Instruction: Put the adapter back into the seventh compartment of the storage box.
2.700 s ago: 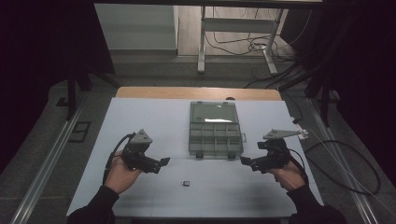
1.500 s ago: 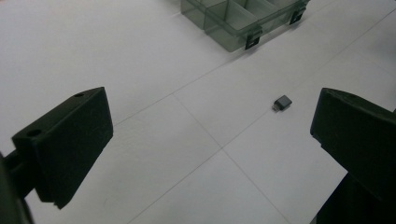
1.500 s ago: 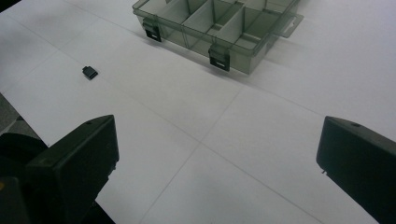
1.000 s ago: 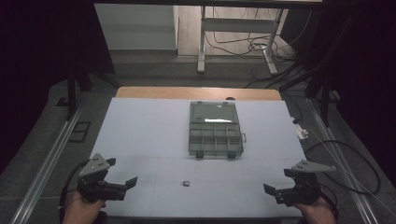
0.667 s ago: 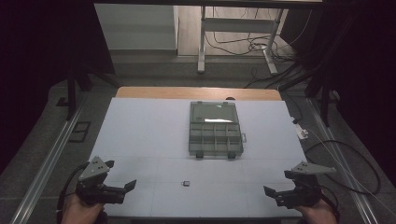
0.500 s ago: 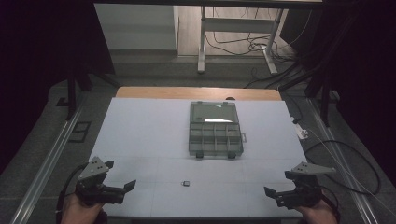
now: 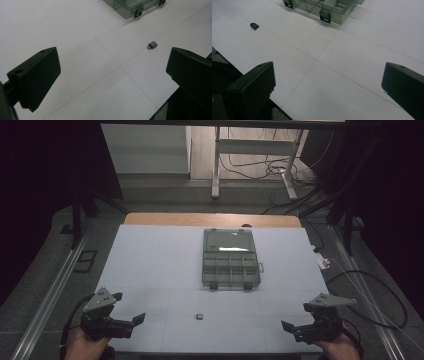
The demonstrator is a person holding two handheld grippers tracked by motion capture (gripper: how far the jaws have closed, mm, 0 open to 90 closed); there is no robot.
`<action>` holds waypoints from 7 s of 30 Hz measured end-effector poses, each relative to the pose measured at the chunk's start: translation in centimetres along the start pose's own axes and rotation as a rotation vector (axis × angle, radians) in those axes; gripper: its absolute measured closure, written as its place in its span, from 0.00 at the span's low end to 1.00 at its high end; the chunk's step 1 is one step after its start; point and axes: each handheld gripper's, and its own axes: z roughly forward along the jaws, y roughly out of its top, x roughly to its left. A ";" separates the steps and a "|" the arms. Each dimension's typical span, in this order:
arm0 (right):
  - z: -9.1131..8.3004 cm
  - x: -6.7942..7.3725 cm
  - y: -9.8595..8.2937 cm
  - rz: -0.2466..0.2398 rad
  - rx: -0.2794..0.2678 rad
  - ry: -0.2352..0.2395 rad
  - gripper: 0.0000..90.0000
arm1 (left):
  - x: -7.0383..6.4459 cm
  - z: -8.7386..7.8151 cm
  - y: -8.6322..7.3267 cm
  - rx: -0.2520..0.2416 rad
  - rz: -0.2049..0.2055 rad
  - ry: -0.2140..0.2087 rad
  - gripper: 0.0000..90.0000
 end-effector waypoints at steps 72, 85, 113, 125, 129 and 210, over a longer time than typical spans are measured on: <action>10.5 6.6 6.6 -0.213 0.071 0.254 0.00 | 0.1 0.2 0.1 0.020 -0.010 0.007 0.00; 13.5 8.9 7.3 -0.268 0.127 0.285 0.00 | 0.2 0.2 0.1 0.021 -0.013 0.005 0.00; 18.5 13.4 8.7 -0.377 0.276 0.288 0.00 | 0.2 0.2 0.1 0.023 -0.010 -0.010 0.00; 20.5 15.0 8.8 -0.440 0.323 0.272 0.00 | 0.3 0.2 0.1 0.023 -0.011 -0.013 0.00; 21.2 15.3 8.7 -0.455 0.347 0.268 0.00 | 0.3 0.2 0.0 0.022 -0.013 -0.014 0.00; 16.8 9.4 12.0 -0.337 0.195 0.276 0.84 | 0.4 0.3 0.1 0.021 -0.022 -0.022 0.00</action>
